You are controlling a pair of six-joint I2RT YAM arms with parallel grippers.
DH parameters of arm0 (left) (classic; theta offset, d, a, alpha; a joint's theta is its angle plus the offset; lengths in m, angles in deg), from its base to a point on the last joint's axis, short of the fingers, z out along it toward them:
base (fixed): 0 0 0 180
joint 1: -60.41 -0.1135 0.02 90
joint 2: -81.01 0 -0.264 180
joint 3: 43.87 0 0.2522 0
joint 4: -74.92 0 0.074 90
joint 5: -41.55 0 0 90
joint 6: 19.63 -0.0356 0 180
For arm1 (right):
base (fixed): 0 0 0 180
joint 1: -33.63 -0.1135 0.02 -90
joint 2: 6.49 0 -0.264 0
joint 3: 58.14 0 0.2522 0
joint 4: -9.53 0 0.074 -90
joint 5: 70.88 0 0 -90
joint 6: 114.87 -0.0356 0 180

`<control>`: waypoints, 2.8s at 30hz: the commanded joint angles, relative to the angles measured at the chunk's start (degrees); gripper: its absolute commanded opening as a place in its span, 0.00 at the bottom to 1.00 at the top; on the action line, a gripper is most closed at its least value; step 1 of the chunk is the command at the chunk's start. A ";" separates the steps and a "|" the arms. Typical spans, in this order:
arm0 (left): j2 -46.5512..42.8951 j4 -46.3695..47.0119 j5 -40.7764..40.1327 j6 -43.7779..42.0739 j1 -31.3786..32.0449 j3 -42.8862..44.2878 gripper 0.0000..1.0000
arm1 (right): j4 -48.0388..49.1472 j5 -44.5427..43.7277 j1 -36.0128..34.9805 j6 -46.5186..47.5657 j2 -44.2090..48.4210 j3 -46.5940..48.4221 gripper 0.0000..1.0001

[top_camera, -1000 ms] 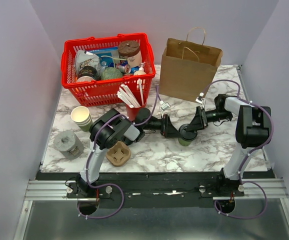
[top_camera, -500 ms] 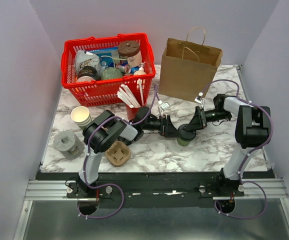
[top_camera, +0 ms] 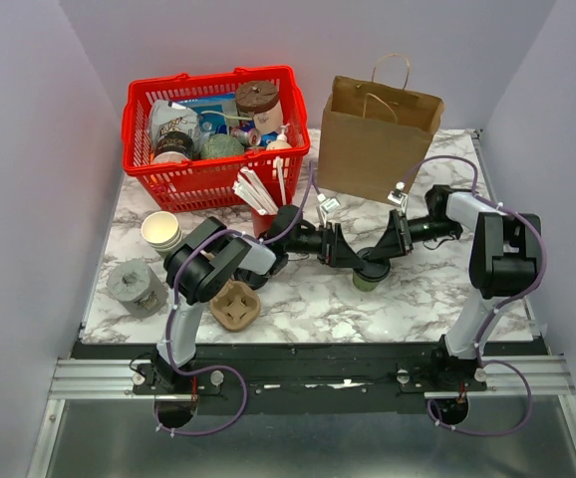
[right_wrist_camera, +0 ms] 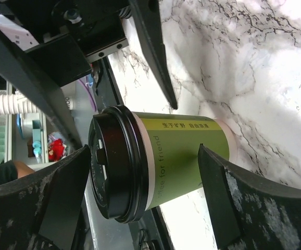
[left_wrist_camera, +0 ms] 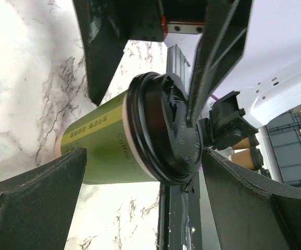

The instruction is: Pack the takeout coffee

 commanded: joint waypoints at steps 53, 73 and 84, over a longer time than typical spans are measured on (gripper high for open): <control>9.32 -30.47 -28.22 -31.56 2.97 0.24 0.85 | 4.16 -20.17 -0.26 6.43 -0.29 -4.93 0.96; 2.90 7.23 3.06 -1.25 0.07 1.38 0.97 | -1.46 -11.03 -0.26 11.44 -0.12 0.52 0.97; -3.41 -7.94 -1.67 -7.64 0.08 4.46 0.99 | -2.52 -11.20 0.35 11.44 3.21 1.48 1.00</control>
